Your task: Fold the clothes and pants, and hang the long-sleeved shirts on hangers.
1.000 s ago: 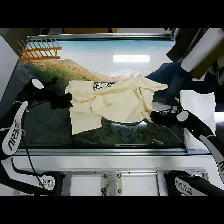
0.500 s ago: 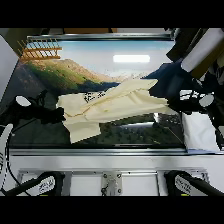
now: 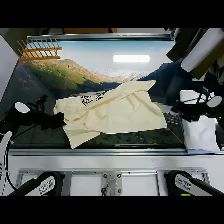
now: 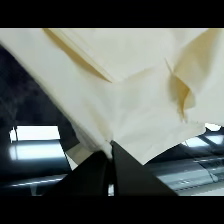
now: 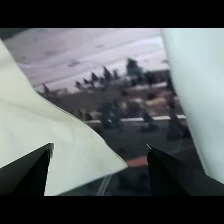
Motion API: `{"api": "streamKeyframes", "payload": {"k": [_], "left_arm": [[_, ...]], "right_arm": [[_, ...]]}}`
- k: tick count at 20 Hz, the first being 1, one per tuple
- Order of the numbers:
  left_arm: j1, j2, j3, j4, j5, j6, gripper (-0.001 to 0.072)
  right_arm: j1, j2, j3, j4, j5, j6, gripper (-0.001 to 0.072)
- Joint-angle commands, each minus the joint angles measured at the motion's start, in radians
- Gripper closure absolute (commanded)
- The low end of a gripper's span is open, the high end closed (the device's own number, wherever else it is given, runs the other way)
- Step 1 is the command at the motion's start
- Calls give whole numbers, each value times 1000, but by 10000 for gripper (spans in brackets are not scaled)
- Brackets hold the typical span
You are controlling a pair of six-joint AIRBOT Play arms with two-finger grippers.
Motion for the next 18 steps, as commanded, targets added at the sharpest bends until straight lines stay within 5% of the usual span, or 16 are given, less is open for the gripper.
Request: {"api": "streamKeyframes", "payload": {"k": [1, 7, 12, 14, 17, 18], "left_arm": [[1, 2, -4, -1, 0, 5, 701], [1, 2, -4, -1, -1, 5, 702], [1, 2, -4, -1, 10, 5, 702], [1, 2, -4, -1, 10, 5, 702], [1, 2, -4, -1, 10, 5, 701], [1, 2, -4, 0, 10, 5, 702]], "right_arm": [[-84, -1, -128, -17, 91, 64, 82], [-52, -2, -328, 252, -216, 43, 82], [113, -37, -329, 324, -341, 43, 91], [171, -49, -329, 327, -373, 40, 244], [198, -45, -328, 326, -396, 27, 311], [197, -40, -328, 314, -396, 27, 498]]}}
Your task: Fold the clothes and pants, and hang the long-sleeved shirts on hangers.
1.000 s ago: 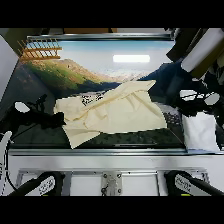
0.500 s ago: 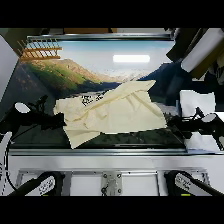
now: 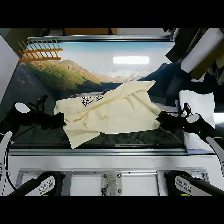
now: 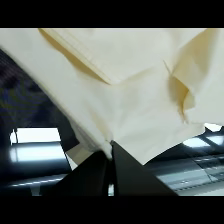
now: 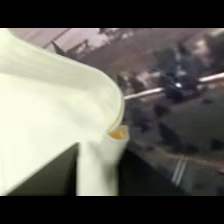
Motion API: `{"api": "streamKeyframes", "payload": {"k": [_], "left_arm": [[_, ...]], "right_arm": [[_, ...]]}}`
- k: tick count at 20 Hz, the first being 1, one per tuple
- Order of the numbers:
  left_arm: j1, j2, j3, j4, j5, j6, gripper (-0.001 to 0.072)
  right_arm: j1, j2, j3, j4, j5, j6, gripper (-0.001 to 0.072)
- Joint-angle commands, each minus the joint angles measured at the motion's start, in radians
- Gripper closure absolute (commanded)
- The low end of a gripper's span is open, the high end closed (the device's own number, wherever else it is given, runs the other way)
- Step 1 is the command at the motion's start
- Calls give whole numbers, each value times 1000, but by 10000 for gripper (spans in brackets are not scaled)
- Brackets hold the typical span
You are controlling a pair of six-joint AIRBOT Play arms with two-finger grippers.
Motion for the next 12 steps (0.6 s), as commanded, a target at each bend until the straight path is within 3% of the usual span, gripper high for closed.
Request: {"api": "streamKeyframes", "payload": {"k": [1, 3, 6, 12], "left_arm": [[1, 1, 0, 2, 2, -2, 701], [1, 1, 0, 2, 2, -1, 701], [8, 20, 69, 9, -13, -2, 702], [35, 276, 565, 0, -103, -4, 702]], "right_arm": [[29, 13, 0, -8, -28, -22, 642], [27, 48, 10, -18, -15, -87, 702], [2, 146, 124, -140, 82, -108, 703], [-53, 367, 694, -296, 274, -109, 703]]}}
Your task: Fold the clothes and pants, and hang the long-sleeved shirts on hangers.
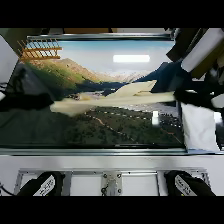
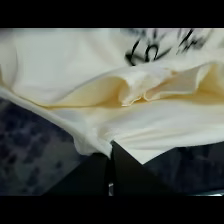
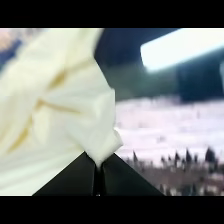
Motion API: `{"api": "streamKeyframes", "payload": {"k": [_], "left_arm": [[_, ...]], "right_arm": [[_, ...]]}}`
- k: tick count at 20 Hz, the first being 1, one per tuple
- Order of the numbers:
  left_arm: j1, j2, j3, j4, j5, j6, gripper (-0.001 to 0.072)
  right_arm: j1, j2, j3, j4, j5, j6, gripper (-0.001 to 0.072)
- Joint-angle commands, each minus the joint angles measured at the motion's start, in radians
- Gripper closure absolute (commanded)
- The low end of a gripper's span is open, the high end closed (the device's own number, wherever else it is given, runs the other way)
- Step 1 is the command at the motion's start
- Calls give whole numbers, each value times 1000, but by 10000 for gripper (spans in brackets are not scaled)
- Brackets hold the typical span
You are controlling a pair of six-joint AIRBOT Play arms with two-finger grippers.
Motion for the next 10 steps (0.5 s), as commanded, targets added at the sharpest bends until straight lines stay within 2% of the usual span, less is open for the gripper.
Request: {"api": "streamKeyframes", "payload": {"k": [1, 4, 10], "left_arm": [[8, 161, 286, 3, -29, -3, 702], [8, 318, 432, 5, 15, -18, 702], [8, 568, 522, 13, 57, -57, 702]], "right_arm": [[-18, 127, 325, -80, 77, -6, 703], [-18, 229, 483, -87, 77, -6, 702], [-18, 428, 505, -161, 93, -1, 702]]}}
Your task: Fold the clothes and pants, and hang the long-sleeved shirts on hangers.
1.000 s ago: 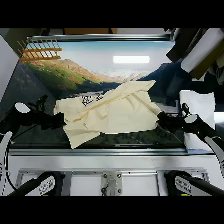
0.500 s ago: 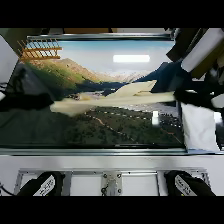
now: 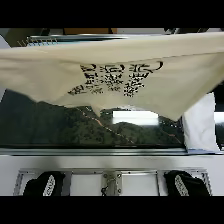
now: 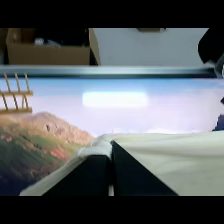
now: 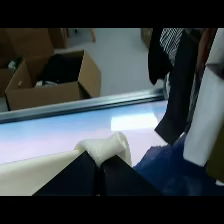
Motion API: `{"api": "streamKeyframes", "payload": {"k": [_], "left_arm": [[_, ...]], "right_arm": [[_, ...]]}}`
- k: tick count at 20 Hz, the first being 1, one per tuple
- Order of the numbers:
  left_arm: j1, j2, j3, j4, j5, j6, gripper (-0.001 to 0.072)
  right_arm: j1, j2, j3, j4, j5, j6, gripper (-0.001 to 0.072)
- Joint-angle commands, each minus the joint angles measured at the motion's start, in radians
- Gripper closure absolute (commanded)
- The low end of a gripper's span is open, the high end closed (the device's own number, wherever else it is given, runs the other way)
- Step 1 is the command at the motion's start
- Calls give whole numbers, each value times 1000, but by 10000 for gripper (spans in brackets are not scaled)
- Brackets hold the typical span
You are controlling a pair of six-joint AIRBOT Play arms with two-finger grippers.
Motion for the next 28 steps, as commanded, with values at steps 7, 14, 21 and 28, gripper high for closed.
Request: {"api": "streamKeyframes", "payload": {"k": [7, 14, 21, 28], "left_arm": [[1, 56, 191, -2, -56, -105, 702], [0, -263, 10, -10, -186, -118, 702], [-70, -717, -204, -9, -30, 15, 702], [-119, -1130, -24, -10, 64, 44, 702]], "right_arm": [[0, 128, 27, -56, 125, 35, 703], [2, -79, 25, 1, 323, 72, 703], [148, -637, 25, -73, 397, 68, 703], [193, -995, 26, -70, 93, 116, 703]]}}
